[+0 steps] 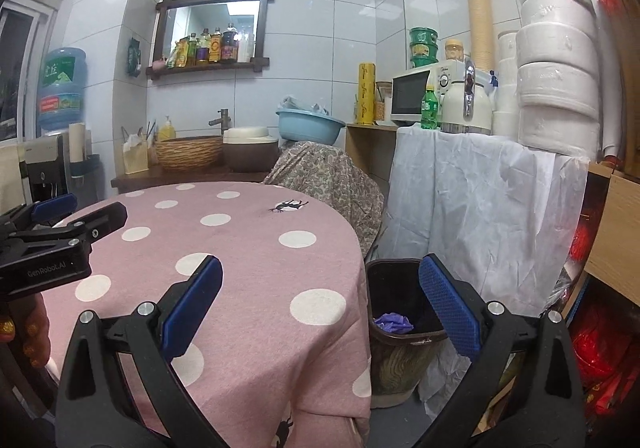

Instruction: Collect trash

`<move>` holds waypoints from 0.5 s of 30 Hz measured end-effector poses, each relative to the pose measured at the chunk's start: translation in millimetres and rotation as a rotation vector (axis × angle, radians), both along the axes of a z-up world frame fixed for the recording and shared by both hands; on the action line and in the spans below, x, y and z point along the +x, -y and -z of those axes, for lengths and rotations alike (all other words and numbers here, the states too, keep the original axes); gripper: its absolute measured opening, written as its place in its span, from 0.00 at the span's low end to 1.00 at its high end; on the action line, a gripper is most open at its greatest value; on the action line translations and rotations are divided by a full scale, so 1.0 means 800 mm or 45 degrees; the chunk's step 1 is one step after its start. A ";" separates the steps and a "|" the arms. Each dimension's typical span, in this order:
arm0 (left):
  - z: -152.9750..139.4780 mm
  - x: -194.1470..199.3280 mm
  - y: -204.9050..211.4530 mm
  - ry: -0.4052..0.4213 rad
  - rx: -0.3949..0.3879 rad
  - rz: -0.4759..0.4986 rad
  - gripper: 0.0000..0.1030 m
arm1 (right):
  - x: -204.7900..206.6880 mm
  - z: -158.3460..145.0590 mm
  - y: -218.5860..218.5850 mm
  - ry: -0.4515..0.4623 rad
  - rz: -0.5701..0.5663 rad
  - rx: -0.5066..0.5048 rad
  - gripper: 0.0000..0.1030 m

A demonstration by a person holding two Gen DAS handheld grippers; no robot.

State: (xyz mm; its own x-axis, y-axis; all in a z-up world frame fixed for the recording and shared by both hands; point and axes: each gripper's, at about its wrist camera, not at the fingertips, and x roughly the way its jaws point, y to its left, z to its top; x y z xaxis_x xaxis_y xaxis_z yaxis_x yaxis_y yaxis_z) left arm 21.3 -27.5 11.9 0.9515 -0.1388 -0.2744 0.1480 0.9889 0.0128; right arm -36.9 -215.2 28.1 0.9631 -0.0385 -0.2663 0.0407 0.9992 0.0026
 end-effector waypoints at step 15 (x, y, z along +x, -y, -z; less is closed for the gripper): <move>0.004 -0.009 -0.007 0.015 -0.022 -0.032 0.95 | -0.009 0.000 -0.009 0.027 0.007 -0.012 0.94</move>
